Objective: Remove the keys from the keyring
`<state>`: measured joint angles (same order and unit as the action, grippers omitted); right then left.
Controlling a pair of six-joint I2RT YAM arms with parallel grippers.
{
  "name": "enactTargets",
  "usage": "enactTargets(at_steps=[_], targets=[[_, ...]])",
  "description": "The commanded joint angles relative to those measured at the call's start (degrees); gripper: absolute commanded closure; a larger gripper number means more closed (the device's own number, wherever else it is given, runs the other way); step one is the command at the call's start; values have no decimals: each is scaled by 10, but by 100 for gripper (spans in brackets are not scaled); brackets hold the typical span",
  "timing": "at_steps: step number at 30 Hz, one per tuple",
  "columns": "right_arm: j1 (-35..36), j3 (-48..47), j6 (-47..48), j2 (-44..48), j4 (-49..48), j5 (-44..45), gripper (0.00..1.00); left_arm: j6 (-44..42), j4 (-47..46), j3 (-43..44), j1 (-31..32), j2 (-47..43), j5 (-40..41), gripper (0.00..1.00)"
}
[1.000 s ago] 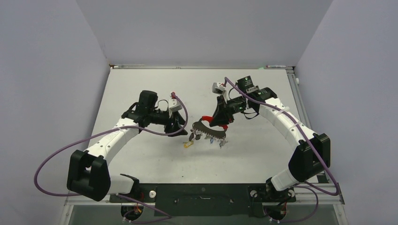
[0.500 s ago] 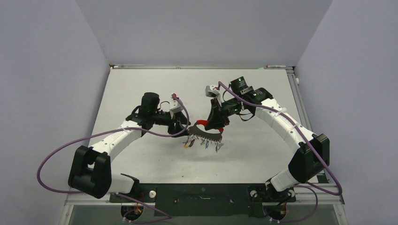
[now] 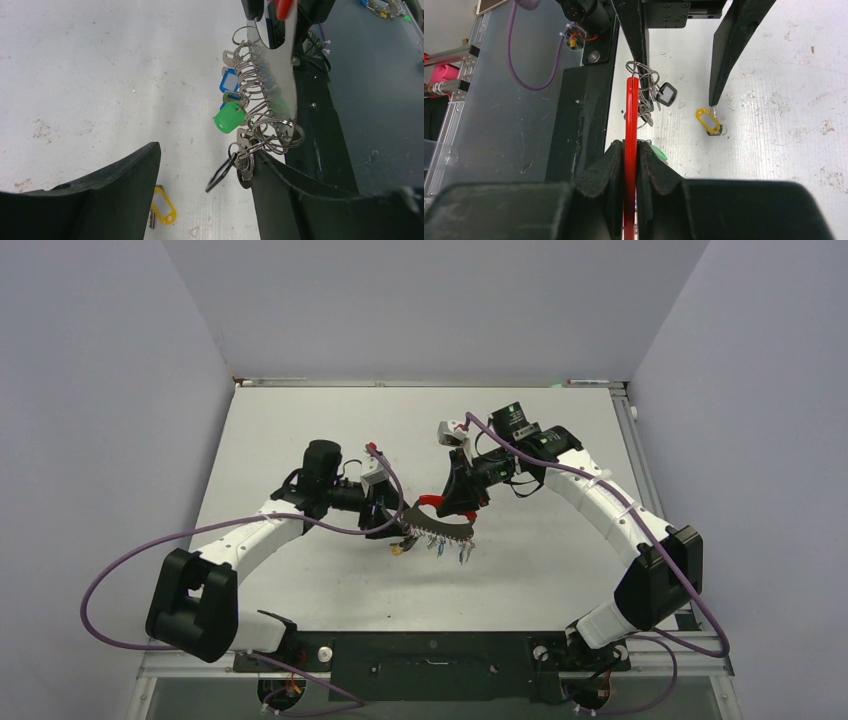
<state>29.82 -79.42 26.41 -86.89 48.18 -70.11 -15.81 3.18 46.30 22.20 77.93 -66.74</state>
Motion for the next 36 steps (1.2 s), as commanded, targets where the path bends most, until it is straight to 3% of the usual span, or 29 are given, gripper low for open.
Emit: enactTargets(at_steps=[1, 5, 9, 15, 36], targets=[[3, -29, 14, 7, -10, -36, 95, 3, -21, -1, 7, 0, -35, 39], [3, -28, 21, 9, -2, -37, 95, 0, -17, 2, 5, 1, -36, 48], [1, -27, 34, 11, 12, -36, 95, -29, 32, 15, -10, -5, -41, 76], [-20, -22, 50, 9, 22, -39, 95, -107, 161, 40, -27, -25, -32, 100], [-36, 22, 66, -1, -6, -4, 95, -52, 224, 91, -36, -44, 47, 100]])
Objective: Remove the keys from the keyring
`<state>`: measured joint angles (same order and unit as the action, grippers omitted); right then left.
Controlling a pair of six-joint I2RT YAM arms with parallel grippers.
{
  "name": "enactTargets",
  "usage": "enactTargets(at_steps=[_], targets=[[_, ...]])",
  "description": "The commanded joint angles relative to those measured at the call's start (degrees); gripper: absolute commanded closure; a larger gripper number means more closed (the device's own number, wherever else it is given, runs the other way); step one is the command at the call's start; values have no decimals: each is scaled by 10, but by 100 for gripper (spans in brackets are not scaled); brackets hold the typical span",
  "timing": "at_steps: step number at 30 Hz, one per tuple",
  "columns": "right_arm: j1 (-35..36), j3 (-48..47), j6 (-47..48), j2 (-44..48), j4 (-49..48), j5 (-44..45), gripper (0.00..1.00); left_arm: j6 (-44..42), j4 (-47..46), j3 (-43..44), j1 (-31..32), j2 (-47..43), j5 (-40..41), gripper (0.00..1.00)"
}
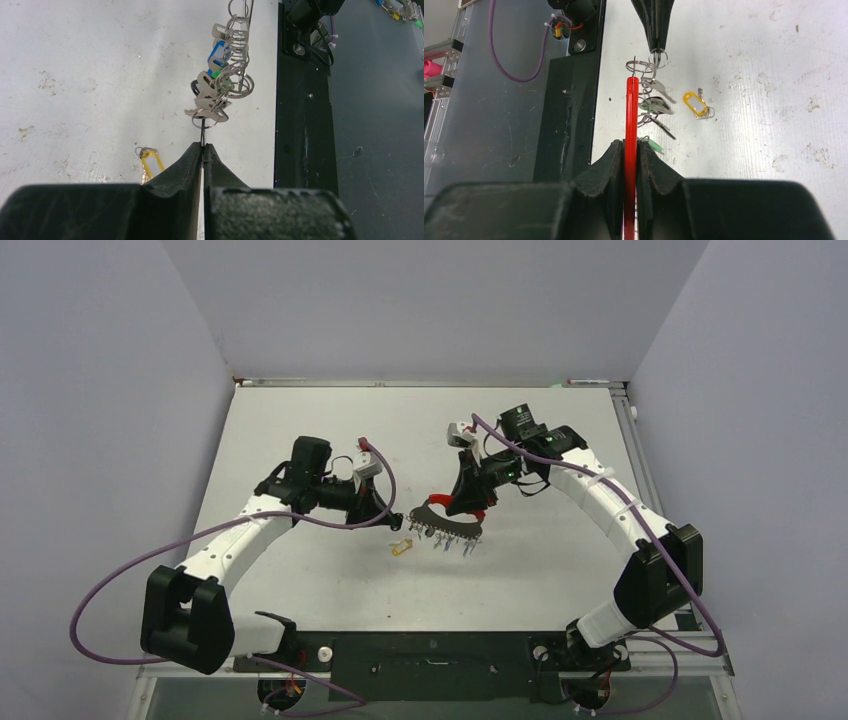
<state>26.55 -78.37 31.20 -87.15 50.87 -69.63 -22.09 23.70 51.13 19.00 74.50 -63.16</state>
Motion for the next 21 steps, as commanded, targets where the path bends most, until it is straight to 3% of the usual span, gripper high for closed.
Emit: enactTargets(at_steps=[1, 5, 14, 17, 21], targets=[[-4, 18, 16, 1, -40, -6, 95, 16, 25, 47, -4, -11, 18, 100], [-10, 43, -4, 2, -81, -1, 95, 5, 62, 58, -2, -16, 36, 100], [-12, 79, -59, 15, -155, 27, 95, -1, 51, 36, -2, -26, 89, 100], [-9, 39, -40, 10, -117, 48, 95, -5, 28, 18, -2, -24, 101, 100], [15, -44, 64, -24, 31, 110, 95, 4, -7, 2, -1, -18, 91, 100]])
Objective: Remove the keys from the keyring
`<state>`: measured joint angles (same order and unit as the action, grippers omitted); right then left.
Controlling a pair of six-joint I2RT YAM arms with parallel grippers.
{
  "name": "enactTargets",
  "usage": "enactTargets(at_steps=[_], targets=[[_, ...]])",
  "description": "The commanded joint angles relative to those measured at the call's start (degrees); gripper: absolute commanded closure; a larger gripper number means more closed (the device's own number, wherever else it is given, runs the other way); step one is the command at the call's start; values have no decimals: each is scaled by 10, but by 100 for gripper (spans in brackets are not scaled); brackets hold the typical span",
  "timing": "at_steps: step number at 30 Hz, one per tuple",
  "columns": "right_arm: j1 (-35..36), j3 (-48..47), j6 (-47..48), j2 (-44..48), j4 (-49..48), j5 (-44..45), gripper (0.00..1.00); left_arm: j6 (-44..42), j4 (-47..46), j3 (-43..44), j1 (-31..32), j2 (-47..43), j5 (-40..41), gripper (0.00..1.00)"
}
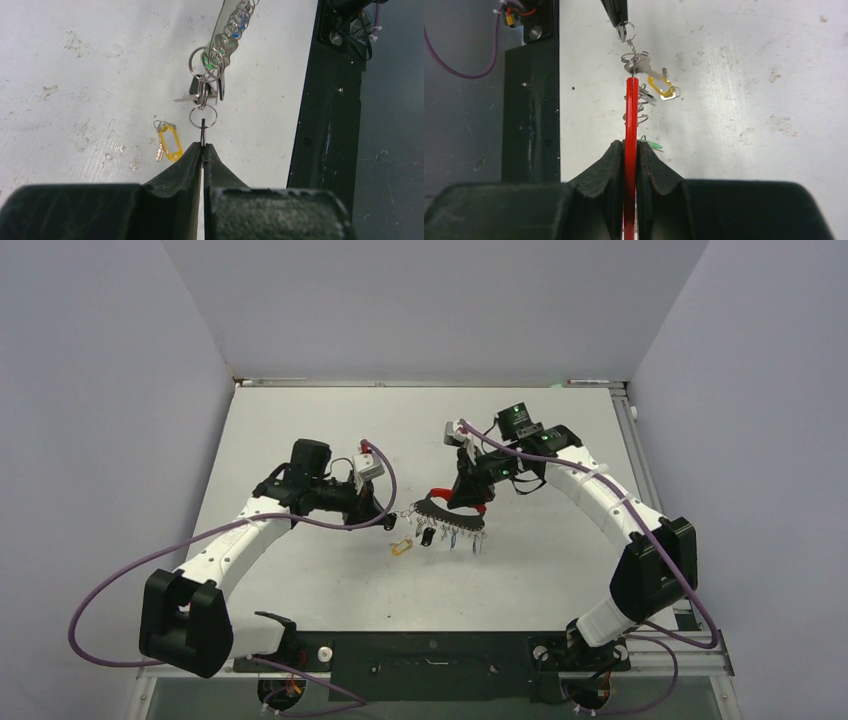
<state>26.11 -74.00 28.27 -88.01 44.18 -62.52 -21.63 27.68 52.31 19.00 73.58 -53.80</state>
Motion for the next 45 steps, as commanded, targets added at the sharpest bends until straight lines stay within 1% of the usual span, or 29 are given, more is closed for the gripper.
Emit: enactTargets(at_steps=[1, 4, 8, 10, 13, 16, 19, 22, 23, 24, 25, 27, 29, 31, 32, 33, 36, 39, 42, 45], targets=[[26, -104, 119, -24, 132, 55, 95, -8, -44, -7, 0, -3, -5, 100], [49, -144, 168, -44, 208, 117, 95, -24, -26, -3, 2, 2, 8, 100], [80, -178, 194, -37, 224, 203, 95, -19, -28, 6, 0, -5, 25, 100], [90, -185, 198, -26, 215, 241, 95, -12, -48, 3, -1, -11, 30, 100], [97, -192, 198, -7, 188, 281, 95, 19, -111, -17, -1, -30, 48, 100], [108, -202, 200, 5, 169, 314, 95, 25, -131, -12, 4, -43, 59, 100], [122, -199, 212, 25, 130, 347, 95, 12, -157, -10, 14, -67, 71, 100], [137, -192, 236, 57, 91, 382, 95, -40, -160, -9, 27, -109, 79, 96], [141, -191, 244, 67, 79, 392, 95, -49, -167, -10, 28, -123, 87, 92], [142, -190, 254, 76, 70, 398, 95, -50, -179, -13, 27, -137, 96, 83], [144, -189, 264, 85, 58, 404, 95, -61, -183, -18, 27, -151, 96, 69], [147, -180, 279, 106, 30, 414, 95, -90, -183, -37, 27, -180, 87, 44], [149, -163, 289, 128, -5, 421, 95, -95, -197, -59, 27, -205, 87, 31], [151, -142, 291, 150, -41, 427, 95, -45, -244, -82, 27, -224, 101, 21], [152, -130, 293, 161, -59, 428, 95, -16, -263, -92, 27, -230, 110, 9], [152, -117, 296, 173, -84, 431, 95, -1, -278, -101, 28, -236, 115, 4], [155, -77, 315, 207, -130, 434, 95, 40, -351, -131, 27, -260, 122, 3], [160, -48, 344, 238, -162, 439, 95, 91, -363, -125, 27, -266, 121, 4], [165, -19, 373, 265, -193, 443, 95, 88, -356, -113, 27, -268, 70, 4], [168, 12, 394, 290, -234, 444, 95, 98, -396, -117, 31, -263, 37, 4]])
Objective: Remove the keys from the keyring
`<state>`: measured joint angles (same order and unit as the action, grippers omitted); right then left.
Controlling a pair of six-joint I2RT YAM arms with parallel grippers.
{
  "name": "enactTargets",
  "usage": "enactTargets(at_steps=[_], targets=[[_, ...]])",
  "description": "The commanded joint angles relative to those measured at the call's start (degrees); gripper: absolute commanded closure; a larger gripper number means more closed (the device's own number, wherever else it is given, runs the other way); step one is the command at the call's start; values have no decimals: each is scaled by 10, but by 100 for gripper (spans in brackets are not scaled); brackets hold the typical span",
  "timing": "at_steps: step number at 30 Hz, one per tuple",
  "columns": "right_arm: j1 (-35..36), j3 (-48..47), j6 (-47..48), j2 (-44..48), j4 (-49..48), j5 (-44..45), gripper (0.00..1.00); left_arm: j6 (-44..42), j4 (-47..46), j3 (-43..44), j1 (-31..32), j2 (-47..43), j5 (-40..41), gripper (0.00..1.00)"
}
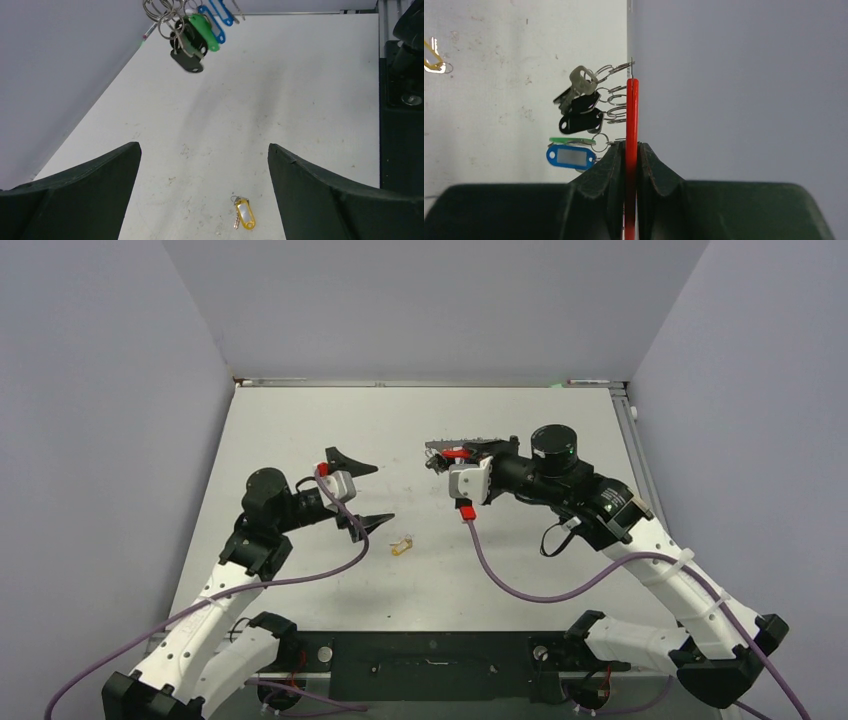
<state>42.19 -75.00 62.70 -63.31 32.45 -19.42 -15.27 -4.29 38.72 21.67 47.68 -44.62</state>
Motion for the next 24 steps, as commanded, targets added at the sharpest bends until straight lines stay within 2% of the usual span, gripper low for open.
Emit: enactTargets(at_steps=[1, 5, 8, 18, 24], targets=[[8, 31, 56, 51, -128, 12, 95, 38, -86, 21, 8, 0, -60, 4], [9, 65, 80, 78, -163, -10, 95, 56, -112, 38, 16, 25, -77, 0], [11, 84, 96, 93, -173, -27, 95, 70, -153, 31, 22, 28, -77, 8], [21, 110, 125, 120, -196, -66, 95, 39, -145, 63, 83, 39, -59, 18], [40, 124, 154, 135, -198, -74, 95, 46, -161, 67, 86, 49, -41, 26]])
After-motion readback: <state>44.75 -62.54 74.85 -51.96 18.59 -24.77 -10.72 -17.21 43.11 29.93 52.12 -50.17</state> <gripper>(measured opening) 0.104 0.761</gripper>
